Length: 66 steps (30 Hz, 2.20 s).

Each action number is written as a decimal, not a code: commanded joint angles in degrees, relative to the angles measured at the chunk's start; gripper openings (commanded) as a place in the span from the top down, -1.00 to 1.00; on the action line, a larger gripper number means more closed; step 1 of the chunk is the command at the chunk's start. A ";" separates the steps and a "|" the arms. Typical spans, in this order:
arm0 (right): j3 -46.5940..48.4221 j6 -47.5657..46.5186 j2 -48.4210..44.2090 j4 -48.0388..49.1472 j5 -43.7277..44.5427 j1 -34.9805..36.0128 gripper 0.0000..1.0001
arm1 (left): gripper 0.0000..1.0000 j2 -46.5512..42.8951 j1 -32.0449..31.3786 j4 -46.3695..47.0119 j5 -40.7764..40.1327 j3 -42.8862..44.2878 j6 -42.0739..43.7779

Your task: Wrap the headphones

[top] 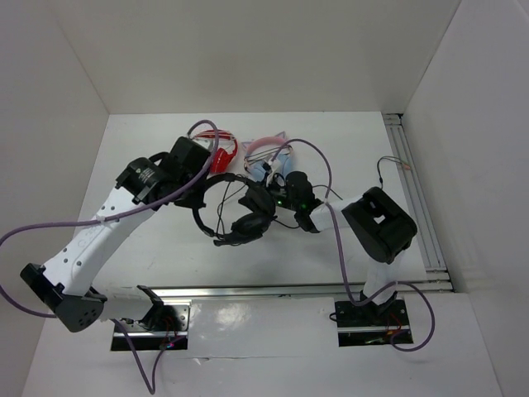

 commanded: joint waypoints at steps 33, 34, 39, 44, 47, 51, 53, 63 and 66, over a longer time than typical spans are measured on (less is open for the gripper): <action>14.39 14.57 19.94 29.52 3.69 3.12 -0.39 | 1.00 -4.87 -0.09 -7.92 5.52 16.36 -6.70; 15.62 14.57 20.73 29.00 4.39 3.65 -0.39 | 1.00 -4.87 -0.09 -7.92 5.52 16.88 -6.70; 23.45 14.57 26.70 26.80 4.92 4.79 -0.34 | 1.00 -4.87 -0.09 -8.45 5.00 17.41 -6.70; 25.65 17.64 32.41 28.81 4.92 5.94 -0.08 | 1.00 -4.87 -0.09 -8.45 5.16 19.08 -7.23; 26.79 21.06 34.97 32.58 3.87 6.46 0.19 | 1.00 -4.87 -0.09 -7.83 5.17 20.31 -8.01; 27.93 22.30 38.04 33.47 3.25 8.13 0.71 | 1.00 -5.39 -0.09 -5.47 4.56 20.31 -9.25; 27.42 22.30 38.05 32.78 3.25 8.83 0.96 | 1.00 -5.40 -0.09 -4.59 3.95 20.31 -9.95; -1.84 17.91 19.61 35.33 13.18 10.14 1.00 | 1.00 -2.42 9.29 1.74 5.34 18.47 -10.48; -7.47 15.01 14.07 31.99 16.87 12.69 1.00 | 1.00 0.13 11.68 2.80 5.35 18.99 -10.48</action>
